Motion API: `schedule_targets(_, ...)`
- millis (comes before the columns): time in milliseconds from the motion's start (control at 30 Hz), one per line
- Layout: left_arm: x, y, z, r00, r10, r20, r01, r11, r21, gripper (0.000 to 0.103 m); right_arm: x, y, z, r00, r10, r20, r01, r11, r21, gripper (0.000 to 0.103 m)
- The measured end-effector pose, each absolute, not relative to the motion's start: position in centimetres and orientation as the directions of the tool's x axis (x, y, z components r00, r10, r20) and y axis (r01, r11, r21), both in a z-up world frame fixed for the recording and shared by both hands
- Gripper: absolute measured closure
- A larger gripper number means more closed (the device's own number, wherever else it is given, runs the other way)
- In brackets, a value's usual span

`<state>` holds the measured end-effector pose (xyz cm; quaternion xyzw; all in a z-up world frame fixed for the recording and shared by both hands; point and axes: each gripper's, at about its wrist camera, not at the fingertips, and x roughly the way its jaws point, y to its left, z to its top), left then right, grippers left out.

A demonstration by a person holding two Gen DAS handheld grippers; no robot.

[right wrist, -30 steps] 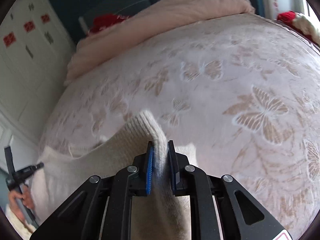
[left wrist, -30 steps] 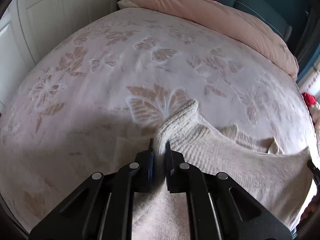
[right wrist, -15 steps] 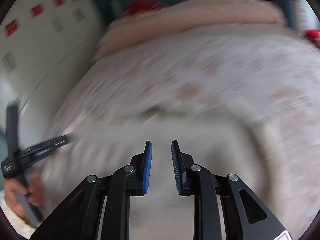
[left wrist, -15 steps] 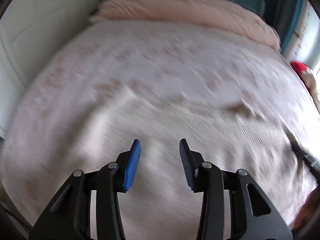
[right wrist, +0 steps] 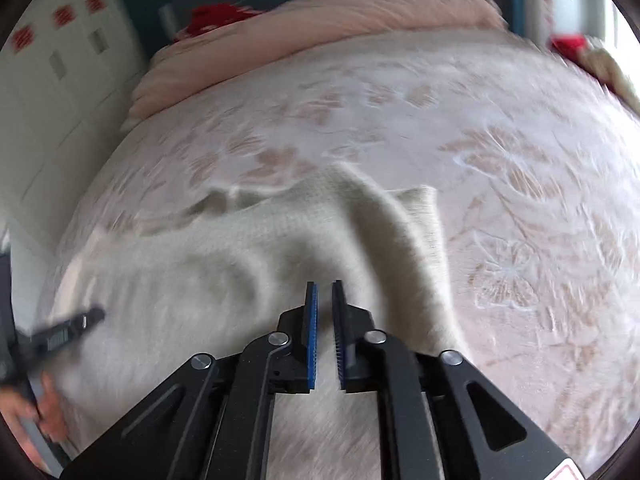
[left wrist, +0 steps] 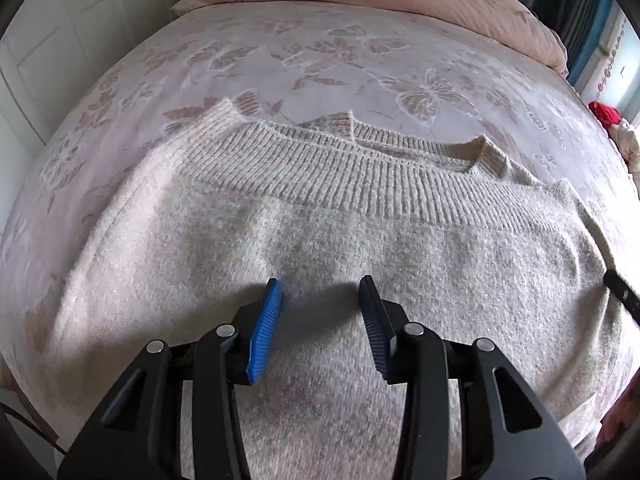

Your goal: Fold small clothes

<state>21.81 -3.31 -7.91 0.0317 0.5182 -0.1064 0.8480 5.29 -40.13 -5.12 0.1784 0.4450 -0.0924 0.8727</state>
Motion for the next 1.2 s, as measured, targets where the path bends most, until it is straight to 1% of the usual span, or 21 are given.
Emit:
schedule_targets(67,21.3,-2.0,-7.4,0.449,-0.176,-0.876,0.188,0.977,-0.100,0.064,5.1,-39.5,-6.8,0.537,-0.033,-0.843,0.303,0.940,0.156,0.092)
schedule_targets(100,21.0,-0.5,-6.8,0.455,-0.195,-0.869,0.163,0.978,-0.134,0.063,4.3,-40.2,-7.5,0.520,-0.025,-0.854,0.308,0.938,0.161,0.095)
schedule_targets(167,20.3,3.9,-5.6,0.474,-0.225,-0.851,0.075,0.974,-0.216,0.058,3.6,-41.1,-7.2,0.540,0.001,-0.842,0.337,0.916,0.217,0.096)
schedule_targets(200,19.8,5.9,-5.0,0.495,-0.226,-0.839,0.027,0.969,-0.245,0.049,3.2,-41.1,-6.3,0.547,-0.005,-0.837,0.353,0.908,0.226,0.093)
schedule_targets(233,19.3,8.2,-4.5,0.520,-0.213,-0.827,-0.028,0.964,-0.266,0.042,2.9,-40.6,-5.4,0.565,-0.001,-0.825,0.345,0.909,0.235,0.084)
schedule_targets(267,18.4,11.1,-4.0,0.550,-0.185,-0.815,-0.104,0.953,-0.286,0.042,2.7,-40.0,-4.6,0.582,0.011,-0.813,0.327,0.912,0.246,0.085)
schedule_targets(367,16.6,15.7,-4.1,0.573,-0.174,-0.801,-0.203,0.917,-0.345,0.041,2.8,-36.2,-1.8,0.635,0.113,-0.764,0.201,0.931,0.305,0.085)
schedule_targets(433,16.0,17.0,-4.9,0.565,-0.212,-0.797,-0.243,0.881,-0.406,0.036,3.8,-33.2,-1.0,0.642,0.194,-0.742,0.119,0.930,0.347,0.085)
schedule_targets(500,15.6,17.3,-6.6,0.535,-0.281,-0.797,-0.279,0.832,-0.480,0.034,5.1,-30.1,-1.1,0.623,0.254,-0.740,0.062,0.927,0.370,0.085)
schedule_targets(567,15.7,16.8,-8.0,0.505,-0.332,-0.797,-0.301,0.797,-0.523,0.034,6.2,-27.7,-1.3,0.605,0.261,-0.752,0.026,0.938,0.346,0.085)
schedule_targets(633,16.1,15.6,-9.4,0.484,-0.356,-0.799,-0.320,0.778,-0.541,0.031,7.2,-25.7,-2.1,0.582,0.261,-0.770,0.006,0.946,0.325,0.086)
schedule_targets(700,16.5,15.0,-10.3,0.478,-0.348,-0.806,-0.333,0.778,-0.534,0.026,8.1,-24.7,-3.2,0.561,0.244,-0.791,0.023,0.950,0.310,0.086)
schedule_targets(767,16.8,14.7,-10.3,0.499,-0.329,-0.802,-0.337,0.778,-0.529,0.026,9.5,-24.3,-5.5,0.506,0.216,-0.835,0.058,0.958,0.282,0.086)
schedule_targets(800,17.2,14.6,-10.2,0.509,-0.344,-0.789,-0.328,0.770,-0.547,0.034,9.9,-24.2,-6.8,0.474,0.212,-0.854,0.073,0.958,0.279,0.086)
schedule_targets(833,17.5,14.7,-10.3,0.509,-0.359,-0.782,-0.323,0.763,-0.560,0.054,10.0,-24.2,-7.7,0.460,0.214,-0.862,0.078,0.957,0.279,0.087)
schedule_targets(900,18.1,15.6,-10.6,0.500,-0.410,-0.763,-0.339,0.717,-0.608,0.072,9.8,-23.9,-8.6,0.483,0.192,-0.854,0.068,0.965,0.255,0.088)
schedule_targets(933,18.1,16.1,-10.6,0.507,-0.431,-0.746,-0.349,0.689,-0.635,0.078,9.8,-23.6,-8.7,0.485,0.180,-0.856,0.066,0.968,0.242,0.088)
schedule_targets(1000,17.7,16.5,-9.6,0.542,-0.461,-0.703,-0.324,0.657,-0.681,0.081,9.8,-23.2,-8.8,0.487,0.165,-0.858,0.063,0.973,0.222,0.088)
schedule_targets(1067,16.9,16.1,-7.4,0.581,-0.484,-0.654,-0.258,0.653,-0.712,0.083,9.8,-23.0,-9.1,0.499,0.155,-0.853,0.044,0.978,0.203,0.088)
schedule_targets(1200,16.0,13.2,-2.9,0.620,-0.508,-0.598,-0.117,0.694,-0.710,0.083,9.2,-22.9,-9.4,0.530,0.161,-0.833,0.020,0.979,0.202,0.088)
